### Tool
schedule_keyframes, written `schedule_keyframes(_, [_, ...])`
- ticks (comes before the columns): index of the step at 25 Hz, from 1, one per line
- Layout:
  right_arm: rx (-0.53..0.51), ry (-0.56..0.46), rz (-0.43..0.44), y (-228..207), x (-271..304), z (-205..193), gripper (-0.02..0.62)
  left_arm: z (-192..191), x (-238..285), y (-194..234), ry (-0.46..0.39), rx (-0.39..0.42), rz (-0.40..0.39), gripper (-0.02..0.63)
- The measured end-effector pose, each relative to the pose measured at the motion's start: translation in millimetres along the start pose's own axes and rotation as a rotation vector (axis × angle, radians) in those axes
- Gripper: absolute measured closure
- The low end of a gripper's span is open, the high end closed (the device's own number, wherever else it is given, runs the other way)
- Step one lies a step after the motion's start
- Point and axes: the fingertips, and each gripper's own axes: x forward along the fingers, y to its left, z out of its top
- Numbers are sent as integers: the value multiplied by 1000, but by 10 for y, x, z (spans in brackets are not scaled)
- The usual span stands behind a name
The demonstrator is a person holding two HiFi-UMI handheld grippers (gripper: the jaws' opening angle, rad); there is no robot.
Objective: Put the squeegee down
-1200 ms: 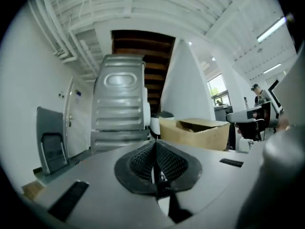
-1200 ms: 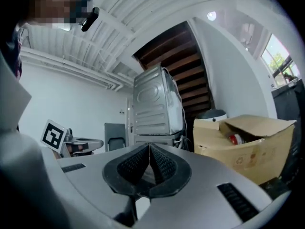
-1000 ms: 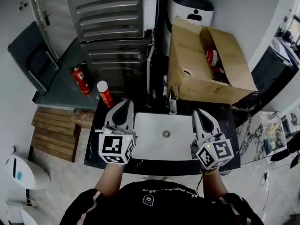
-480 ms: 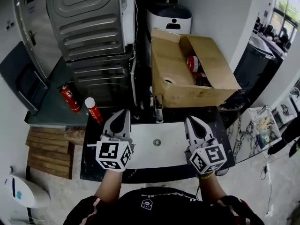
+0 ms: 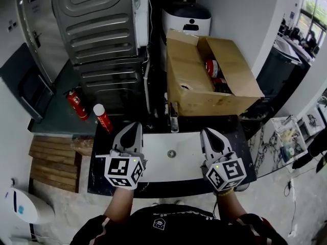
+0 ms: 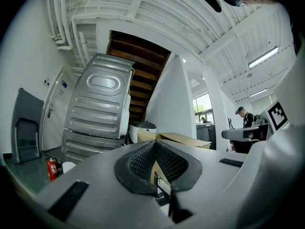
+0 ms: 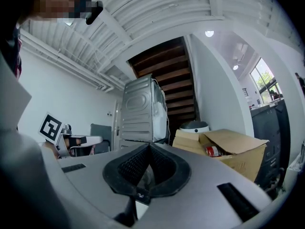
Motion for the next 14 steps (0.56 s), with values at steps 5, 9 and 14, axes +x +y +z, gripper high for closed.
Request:
schedule_keyframes(5, [-3,0,3,19,-18,-19,558,-60,-21,-75,8,-2,-12,592])
schedule_keyframes(9, [-1,2,0,5,-57,-20,558,-45,-30,-111,5,0,-13,592])
schedule_keyframes(14, [-2,3,-2,10,-59,-33,558,-45,-25,-102,1,0,-11,592])
